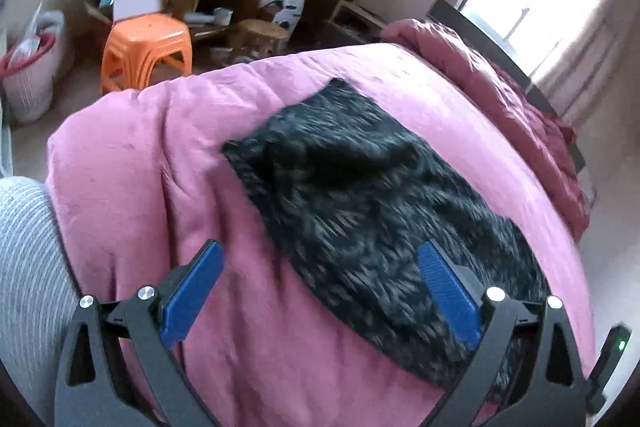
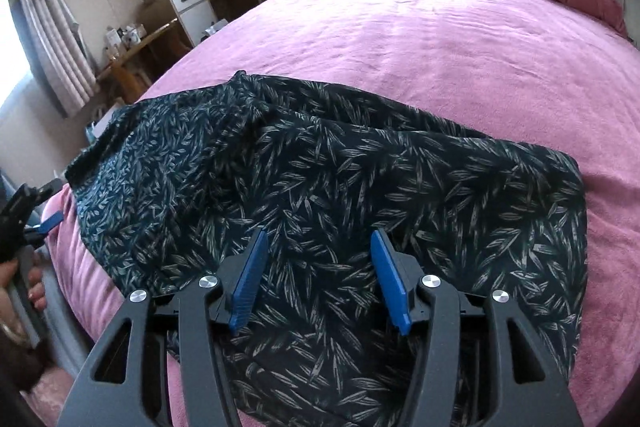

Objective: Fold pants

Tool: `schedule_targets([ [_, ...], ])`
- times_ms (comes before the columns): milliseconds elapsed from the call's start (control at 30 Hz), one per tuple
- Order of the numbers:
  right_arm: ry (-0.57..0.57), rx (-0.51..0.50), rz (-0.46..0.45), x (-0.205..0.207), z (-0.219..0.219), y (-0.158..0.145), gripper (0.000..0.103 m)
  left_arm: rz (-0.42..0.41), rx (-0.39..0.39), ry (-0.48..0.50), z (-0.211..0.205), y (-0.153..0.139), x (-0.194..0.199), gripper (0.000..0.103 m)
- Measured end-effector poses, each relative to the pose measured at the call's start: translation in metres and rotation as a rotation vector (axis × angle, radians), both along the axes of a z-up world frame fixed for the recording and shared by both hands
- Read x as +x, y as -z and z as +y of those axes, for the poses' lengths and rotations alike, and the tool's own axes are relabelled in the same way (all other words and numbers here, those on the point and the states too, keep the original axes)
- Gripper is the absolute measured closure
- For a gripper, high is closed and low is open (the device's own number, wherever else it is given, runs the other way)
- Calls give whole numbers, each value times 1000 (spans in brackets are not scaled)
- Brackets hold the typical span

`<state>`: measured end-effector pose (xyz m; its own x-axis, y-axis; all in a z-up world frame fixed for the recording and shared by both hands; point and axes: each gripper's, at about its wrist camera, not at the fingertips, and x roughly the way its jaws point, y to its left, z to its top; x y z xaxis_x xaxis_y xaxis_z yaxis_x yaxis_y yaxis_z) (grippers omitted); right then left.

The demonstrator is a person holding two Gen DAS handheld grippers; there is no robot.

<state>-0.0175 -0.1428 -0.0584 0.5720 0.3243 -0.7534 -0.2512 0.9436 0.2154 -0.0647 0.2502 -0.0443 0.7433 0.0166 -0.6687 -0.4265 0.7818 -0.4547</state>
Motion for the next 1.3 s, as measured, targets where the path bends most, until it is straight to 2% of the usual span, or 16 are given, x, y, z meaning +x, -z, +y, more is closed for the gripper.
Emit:
schedule_targets([
  [67,3,10,2,2,1,1,50,17,-52,4,11,9,9,5],
  [167,10,29,8,2,-1,1,50,-4,-62,34,9,11,20,8],
  [267,15,48,14,2,-4,1,50,23,-30,71,5,9,30,28],
  [367,19,63,19,3,-7,1,50,76,-58,80,4,12,38,29],
  [433,21,70,21,3,-7,0,50,79,-85,93,5,13,44,29],
  [500,24,80,24,2,-9,0,50,87,-157,113,13,20,56,29],
  [600,27,90,26,2,-10,0,50,41,-299,52,34,31,61,31],
  [667,30,92,24,3,-12,0,50,23,-339,39,39,33,62,34],
  [733,31,96,26,3,-13,0,50,33,-323,30,40,35,63,48],
  [767,31,96,26,3,-13,0,50,38,-311,26,41,37,63,59],
  [833,30,97,27,3,-14,0,50,24,-310,26,42,40,62,67],
  [967,35,106,28,1,-16,-1,50,-20,-332,41,44,36,62,92],
  [1133,35,110,31,1,-18,0,50,-86,-294,45,37,13,60,95],
  [1300,40,127,39,2,-21,0,50,-178,-158,87,10,-28,59,95],
])
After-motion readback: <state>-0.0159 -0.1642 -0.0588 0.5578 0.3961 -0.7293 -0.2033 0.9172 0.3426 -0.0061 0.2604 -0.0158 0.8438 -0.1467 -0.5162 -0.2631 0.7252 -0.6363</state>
